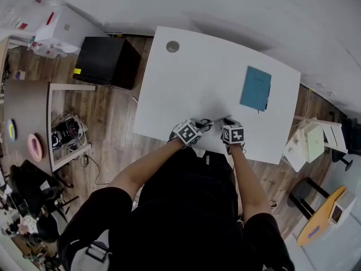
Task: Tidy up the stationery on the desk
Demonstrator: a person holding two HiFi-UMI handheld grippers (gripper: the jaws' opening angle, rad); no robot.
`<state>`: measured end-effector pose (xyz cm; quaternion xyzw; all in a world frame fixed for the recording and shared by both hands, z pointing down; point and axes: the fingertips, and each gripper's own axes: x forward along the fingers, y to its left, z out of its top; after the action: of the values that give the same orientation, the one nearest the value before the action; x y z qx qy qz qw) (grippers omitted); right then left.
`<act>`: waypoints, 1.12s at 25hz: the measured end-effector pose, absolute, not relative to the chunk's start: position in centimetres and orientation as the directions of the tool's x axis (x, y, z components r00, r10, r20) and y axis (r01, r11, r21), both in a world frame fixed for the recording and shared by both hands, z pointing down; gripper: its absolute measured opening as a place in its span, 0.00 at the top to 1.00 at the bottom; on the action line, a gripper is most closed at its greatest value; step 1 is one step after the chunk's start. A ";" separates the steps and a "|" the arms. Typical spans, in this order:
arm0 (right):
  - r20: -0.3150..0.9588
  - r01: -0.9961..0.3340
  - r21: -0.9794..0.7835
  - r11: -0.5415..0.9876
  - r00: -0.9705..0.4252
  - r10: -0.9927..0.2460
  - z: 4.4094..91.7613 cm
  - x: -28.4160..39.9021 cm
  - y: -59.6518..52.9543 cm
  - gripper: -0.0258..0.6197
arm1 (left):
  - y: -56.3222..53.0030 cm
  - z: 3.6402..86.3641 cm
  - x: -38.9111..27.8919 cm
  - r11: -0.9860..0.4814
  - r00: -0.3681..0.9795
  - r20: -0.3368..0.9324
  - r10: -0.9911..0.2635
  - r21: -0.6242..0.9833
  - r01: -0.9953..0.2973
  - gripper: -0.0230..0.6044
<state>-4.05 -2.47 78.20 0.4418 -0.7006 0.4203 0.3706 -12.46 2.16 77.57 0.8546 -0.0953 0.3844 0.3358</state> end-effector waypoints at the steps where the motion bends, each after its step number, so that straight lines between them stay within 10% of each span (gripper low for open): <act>1: 0.896 -0.933 -0.257 0.251 -0.328 -0.301 78.3 -4.2 -2.9 0.84 | 2.4 77.5 -12.2 -0.754 0.697 0.711 0.093 0.507 -0.417 0.94; 14: 0.882 -0.935 -0.192 0.299 -0.298 -0.364 77.9 -6.5 -4.8 0.84 | 6.0 77.9 -8.1 -0.802 0.734 0.666 0.135 0.509 -0.314 0.94; 28: 0.796 -0.879 -0.325 0.349 -0.453 -0.401 75.0 -9.8 2.7 0.84 | 5.9 75.1 -16.0 -0.666 0.720 0.677 -0.150 0.469 -0.580 0.94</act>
<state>-9.83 2.75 74.96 0.4210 -0.7604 0.3853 0.3100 -16.03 5.94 75.14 0.8593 -0.2124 0.3076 0.3491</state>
